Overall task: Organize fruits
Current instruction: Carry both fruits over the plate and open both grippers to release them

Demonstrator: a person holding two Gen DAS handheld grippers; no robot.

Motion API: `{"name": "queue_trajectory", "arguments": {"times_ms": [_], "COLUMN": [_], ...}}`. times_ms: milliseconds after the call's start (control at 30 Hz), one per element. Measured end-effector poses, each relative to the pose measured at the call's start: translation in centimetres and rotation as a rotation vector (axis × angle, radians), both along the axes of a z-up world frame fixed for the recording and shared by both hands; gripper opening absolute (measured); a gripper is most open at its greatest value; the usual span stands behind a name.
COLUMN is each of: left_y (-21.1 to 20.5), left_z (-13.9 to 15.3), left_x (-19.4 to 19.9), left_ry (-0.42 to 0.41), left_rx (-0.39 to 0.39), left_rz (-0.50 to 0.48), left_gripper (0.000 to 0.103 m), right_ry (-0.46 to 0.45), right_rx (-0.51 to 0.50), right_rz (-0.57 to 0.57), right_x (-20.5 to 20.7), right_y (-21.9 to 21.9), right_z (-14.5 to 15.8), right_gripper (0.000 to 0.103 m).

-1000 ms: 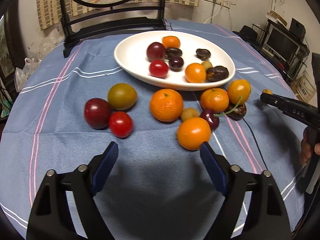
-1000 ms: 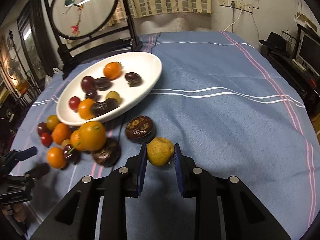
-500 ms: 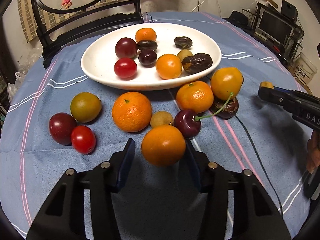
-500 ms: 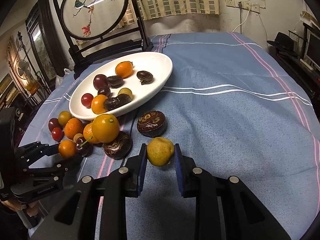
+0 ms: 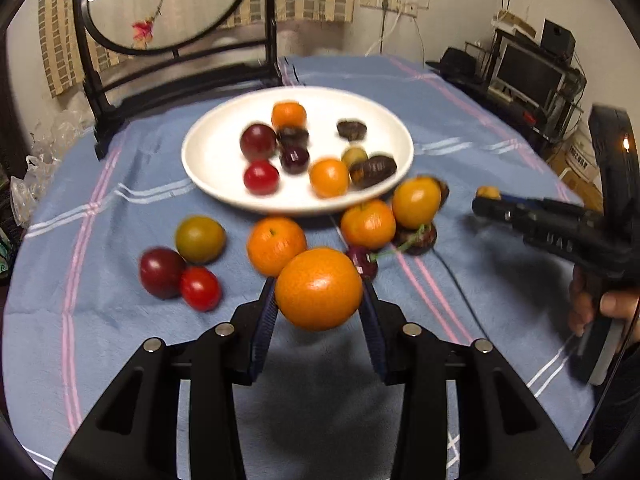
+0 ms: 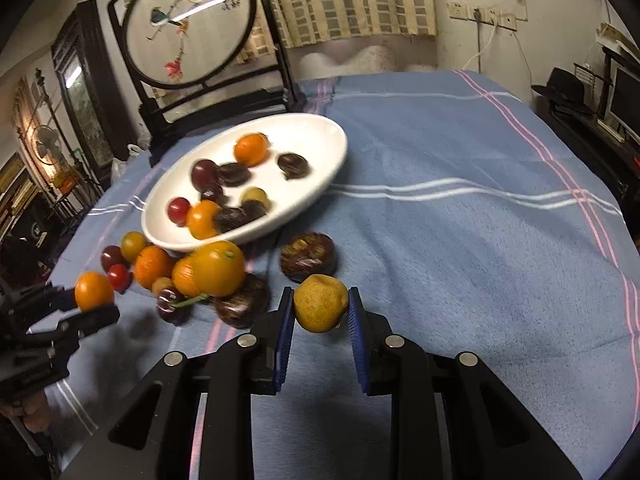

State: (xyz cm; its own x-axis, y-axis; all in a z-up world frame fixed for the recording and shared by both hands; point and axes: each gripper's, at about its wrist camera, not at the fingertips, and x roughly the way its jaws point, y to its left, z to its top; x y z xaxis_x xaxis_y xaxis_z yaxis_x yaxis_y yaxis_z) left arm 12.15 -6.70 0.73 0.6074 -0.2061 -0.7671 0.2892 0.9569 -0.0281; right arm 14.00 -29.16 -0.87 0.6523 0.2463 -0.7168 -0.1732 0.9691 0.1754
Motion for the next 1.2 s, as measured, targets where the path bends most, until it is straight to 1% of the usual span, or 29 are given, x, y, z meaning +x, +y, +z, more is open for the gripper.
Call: {"name": "queue_trajectory", "arguments": {"times_ms": [100, 200, 333, 400, 633, 767, 800, 833, 867, 933, 1000, 1067, 1133, 1200], "left_y": [0.1, 0.2, 0.2, 0.4, 1.4, 1.1, 1.1, 1.2, 1.4, 1.9, 2.3, 2.8, 3.4, 3.8], "left_z": [1.6, 3.0, 3.6, 3.4, 1.2, 0.3, 0.3, 0.4, 0.7, 1.3, 1.8, 2.1, 2.4, 2.5], "left_x": [0.9, 2.3, 4.5, 6.0, 11.4, 13.0, 13.1, 13.1, 12.8, 12.1, 11.2, 10.4, 9.5, 8.4], "left_ry": [-0.035, -0.056, -0.078, -0.064, 0.022, 0.037, 0.034, 0.027, 0.009, -0.020, -0.038, -0.046, -0.046, -0.049], "left_rx": [0.000, -0.020, -0.032, -0.040, -0.065, -0.038, -0.035, -0.034, -0.037, -0.043, -0.040, -0.047, -0.062, -0.065], "left_rz": [0.007, 0.013, 0.037, 0.057, 0.127, 0.136, 0.142, 0.149, 0.162, 0.174, 0.183, 0.192, 0.202, 0.208], "left_gripper": [0.039, 0.039, 0.039, 0.039, 0.039, 0.040, 0.043, 0.047, 0.052, 0.054, 0.060, 0.064, 0.066, 0.074], "right_ry": [-0.043, -0.095, -0.129, -0.132, -0.059, -0.038, -0.042, -0.045, -0.055, -0.069, -0.079, -0.073, -0.066, -0.059], "right_rx": [-0.003, -0.020, -0.048, -0.056, -0.072, -0.072, -0.064, -0.057, -0.050, -0.050, -0.042, -0.014, 0.002, 0.007], "right_rz": [0.022, 0.058, 0.110, 0.133, 0.172, 0.162, 0.152, 0.141, 0.131, 0.132, 0.116, 0.098, 0.081, 0.066], "right_x": [-0.2, 0.3, 1.9, 2.9, 7.2, 8.7, 8.9, 8.9, 8.7, 8.1, 7.5, 6.7, 5.8, 5.0], "right_y": [0.8, 2.2, 4.5, 5.6, 8.6, 9.3, 9.3, 9.1, 8.9, 8.6, 8.0, 6.9, 6.0, 5.4], "right_z": [1.6, 3.6, 5.0, 5.0, 3.3, 2.4, 2.4, 2.4, 2.5, 2.9, 3.3, 3.5, 3.5, 3.4], "right_gripper": [0.027, 0.027, 0.027, 0.027, 0.027, 0.028, 0.042, 0.049, 0.051, 0.051, 0.051, 0.051, 0.051, 0.053]}}
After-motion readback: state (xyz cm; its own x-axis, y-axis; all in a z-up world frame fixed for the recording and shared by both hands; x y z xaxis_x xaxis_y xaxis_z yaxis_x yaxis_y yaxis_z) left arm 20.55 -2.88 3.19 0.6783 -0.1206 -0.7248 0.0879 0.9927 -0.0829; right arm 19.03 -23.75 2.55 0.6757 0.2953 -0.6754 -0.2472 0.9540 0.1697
